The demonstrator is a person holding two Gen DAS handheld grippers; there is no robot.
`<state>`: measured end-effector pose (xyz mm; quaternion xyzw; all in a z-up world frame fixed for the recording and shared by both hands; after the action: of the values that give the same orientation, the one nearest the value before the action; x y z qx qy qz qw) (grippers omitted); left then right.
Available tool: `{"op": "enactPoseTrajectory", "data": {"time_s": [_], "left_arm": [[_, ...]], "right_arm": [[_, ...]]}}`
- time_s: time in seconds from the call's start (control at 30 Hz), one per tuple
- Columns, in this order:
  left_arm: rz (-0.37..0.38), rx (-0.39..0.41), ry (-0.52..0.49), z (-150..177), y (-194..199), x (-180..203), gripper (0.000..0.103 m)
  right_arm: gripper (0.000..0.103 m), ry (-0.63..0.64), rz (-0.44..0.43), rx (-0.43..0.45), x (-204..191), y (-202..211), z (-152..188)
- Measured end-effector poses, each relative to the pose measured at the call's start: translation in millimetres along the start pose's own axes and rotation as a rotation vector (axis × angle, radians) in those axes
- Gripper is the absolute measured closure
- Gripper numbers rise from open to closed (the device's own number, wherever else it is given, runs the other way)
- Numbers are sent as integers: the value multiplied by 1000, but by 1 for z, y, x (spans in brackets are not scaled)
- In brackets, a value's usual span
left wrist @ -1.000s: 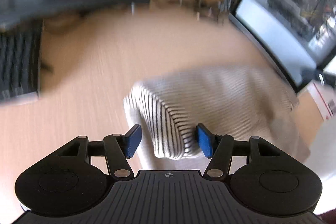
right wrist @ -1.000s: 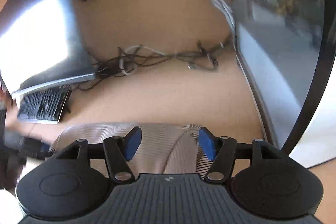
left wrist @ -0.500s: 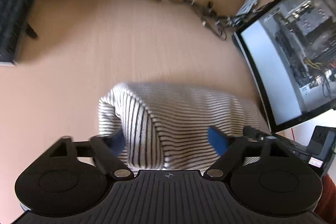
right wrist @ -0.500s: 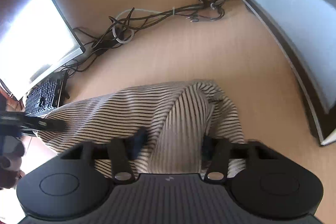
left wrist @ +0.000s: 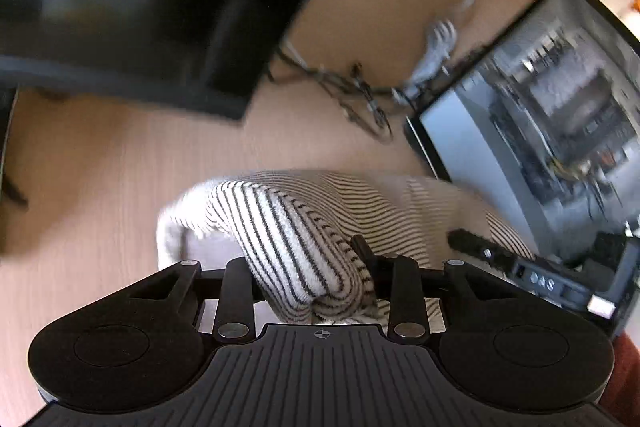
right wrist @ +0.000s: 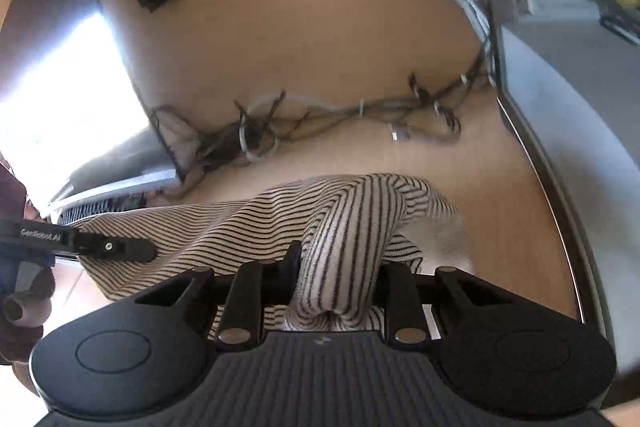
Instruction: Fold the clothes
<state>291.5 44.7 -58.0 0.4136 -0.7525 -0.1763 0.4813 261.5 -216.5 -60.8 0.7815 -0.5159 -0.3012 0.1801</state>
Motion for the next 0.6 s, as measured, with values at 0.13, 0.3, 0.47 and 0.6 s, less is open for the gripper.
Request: {"op": "enactPoseTrajectory", "data": {"time_s": [0.13, 0.3, 0.47, 0.6], "left_arm": [[1, -64, 4, 43, -11, 0, 70], [-56, -94, 1, 83, -23, -1, 61], [-173, -27, -57, 77, 4, 7, 44], [-148, 71, -56, 58, 40, 17, 20]], "right_arm": [[81, 2, 61, -38, 10, 0, 31], [58, 132, 174, -69, 17, -7, 60], [38, 150, 236, -57, 17, 12, 53], [16, 169, 239, 8, 12, 37, 38]]}}
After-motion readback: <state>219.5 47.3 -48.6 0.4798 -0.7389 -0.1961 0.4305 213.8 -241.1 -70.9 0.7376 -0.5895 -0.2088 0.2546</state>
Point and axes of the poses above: each gripper's, at about its wrist camera, not at the fingertips, and y roughly against the way its jaws point, x to its right, z to its underside, the point moved 5 cm from there along -y, roughly the way its jaws point, and after that the axes turned 4 degrees about y, right-handed, at the moved point
